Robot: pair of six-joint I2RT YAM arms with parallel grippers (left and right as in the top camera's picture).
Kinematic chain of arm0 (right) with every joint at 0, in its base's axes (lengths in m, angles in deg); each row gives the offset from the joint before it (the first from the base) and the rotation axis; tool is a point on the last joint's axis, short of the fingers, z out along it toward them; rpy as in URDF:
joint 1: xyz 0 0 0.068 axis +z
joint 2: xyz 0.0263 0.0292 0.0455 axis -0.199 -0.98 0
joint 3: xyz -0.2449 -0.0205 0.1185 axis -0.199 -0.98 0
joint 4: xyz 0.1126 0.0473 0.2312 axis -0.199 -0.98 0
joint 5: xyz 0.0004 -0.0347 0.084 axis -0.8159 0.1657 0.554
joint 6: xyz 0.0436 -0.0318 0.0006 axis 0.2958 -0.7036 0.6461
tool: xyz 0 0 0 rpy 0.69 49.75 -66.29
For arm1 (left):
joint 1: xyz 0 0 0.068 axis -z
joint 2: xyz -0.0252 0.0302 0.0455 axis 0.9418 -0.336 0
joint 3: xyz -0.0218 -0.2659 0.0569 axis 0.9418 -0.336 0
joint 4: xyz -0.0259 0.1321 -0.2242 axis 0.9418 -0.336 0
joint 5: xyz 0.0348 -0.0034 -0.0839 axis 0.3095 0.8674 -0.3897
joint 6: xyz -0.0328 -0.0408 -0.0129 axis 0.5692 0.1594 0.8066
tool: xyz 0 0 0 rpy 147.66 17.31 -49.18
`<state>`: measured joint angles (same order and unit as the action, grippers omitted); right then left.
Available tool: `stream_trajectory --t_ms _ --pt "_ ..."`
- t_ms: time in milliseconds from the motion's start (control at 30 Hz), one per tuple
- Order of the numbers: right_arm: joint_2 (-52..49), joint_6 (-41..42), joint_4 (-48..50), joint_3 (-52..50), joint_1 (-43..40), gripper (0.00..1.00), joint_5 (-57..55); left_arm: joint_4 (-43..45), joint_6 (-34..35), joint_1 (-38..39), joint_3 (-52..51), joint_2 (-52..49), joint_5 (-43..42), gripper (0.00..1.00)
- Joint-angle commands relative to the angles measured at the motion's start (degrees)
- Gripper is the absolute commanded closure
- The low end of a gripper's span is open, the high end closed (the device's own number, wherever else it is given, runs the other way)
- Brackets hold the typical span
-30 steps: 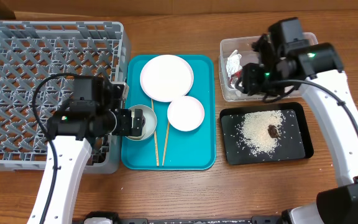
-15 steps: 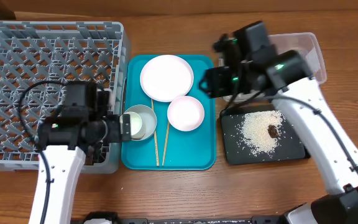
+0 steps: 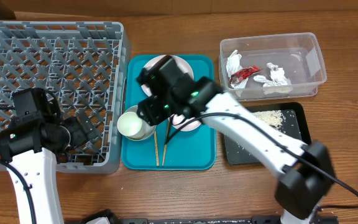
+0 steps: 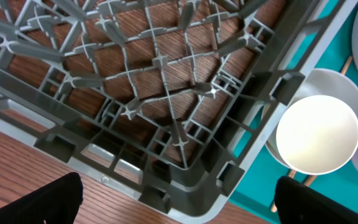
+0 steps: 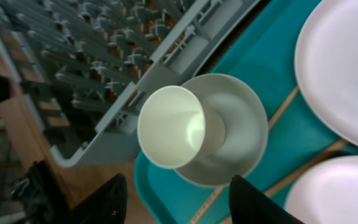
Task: Sort waste into correct bins and load items into the dishwasher
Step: 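Grasp the white paper cup from the white bowl with the right gripper, then lift the paper cup and hold it sideways toward the left gripper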
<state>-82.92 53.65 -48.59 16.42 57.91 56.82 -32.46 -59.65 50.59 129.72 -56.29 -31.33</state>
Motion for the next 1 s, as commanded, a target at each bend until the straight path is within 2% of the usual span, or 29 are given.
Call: stream_trajectory --t_ms 0,100,200,267,467,600,733,967 --pt "-3.41 3.58 1.51 1.05 2.19 0.46 -5.14 0.17 1.51 -0.50 1.33 0.87 -2.03 0.00" --pt "-6.32 4.74 2.78 1.05 3.43 0.47 -6.12 0.15 1.49 -0.50 1.33 0.87 -2.03 0.00" --pt "-8.81 5.79 2.64 1.05 3.91 0.53 -6.19 0.15 1.49 -0.50 1.33 0.87 -2.01 0.00" --pt "-10.12 7.13 2.29 1.03 3.98 0.59 -6.34 0.17 1.49 -0.50 1.33 0.87 -2.03 0.00" --pt "-10.49 7.32 1.66 1.09 3.63 0.87 -8.44 0.17 1.49 -0.50 1.33 0.87 -2.05 0.00" --pt "-8.39 7.28 1.20 1.11 2.01 0.93 -9.38 0.39 -0.37 -0.46 1.33 0.87 -3.78 0.00" --pt "-3.87 7.30 0.59 1.14 -1.14 0.95 -9.38 2.19 -5.46 -0.44 1.33 0.87 -10.23 0.00" --pt "8.20 7.32 -4.15 1.14 -10.80 0.96 -8.48 6.64 -18.67 0.70 1.33 0.87 -31.10 0.00"
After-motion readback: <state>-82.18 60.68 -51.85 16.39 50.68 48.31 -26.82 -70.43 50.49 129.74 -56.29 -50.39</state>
